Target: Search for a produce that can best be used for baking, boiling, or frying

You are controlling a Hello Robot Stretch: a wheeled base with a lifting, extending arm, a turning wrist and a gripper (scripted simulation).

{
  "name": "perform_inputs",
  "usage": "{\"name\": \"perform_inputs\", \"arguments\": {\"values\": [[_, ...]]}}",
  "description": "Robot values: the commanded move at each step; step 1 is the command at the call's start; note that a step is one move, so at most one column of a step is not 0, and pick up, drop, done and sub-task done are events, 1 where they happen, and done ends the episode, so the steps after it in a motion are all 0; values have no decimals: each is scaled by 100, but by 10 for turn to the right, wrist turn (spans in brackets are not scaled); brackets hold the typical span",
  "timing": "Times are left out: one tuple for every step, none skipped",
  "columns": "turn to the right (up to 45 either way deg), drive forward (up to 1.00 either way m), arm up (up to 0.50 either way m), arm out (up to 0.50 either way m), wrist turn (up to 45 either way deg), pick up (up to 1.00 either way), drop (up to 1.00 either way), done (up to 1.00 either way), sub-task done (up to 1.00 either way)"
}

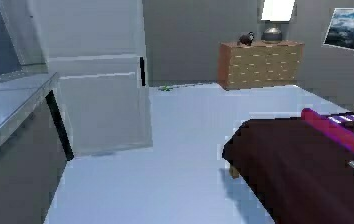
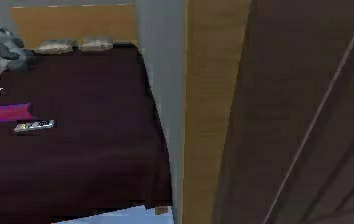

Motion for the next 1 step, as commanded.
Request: {"name": "perform_inputs", "arguments": {"values": [[0, 100, 0, 0, 0, 0, 0, 0, 0]]}}
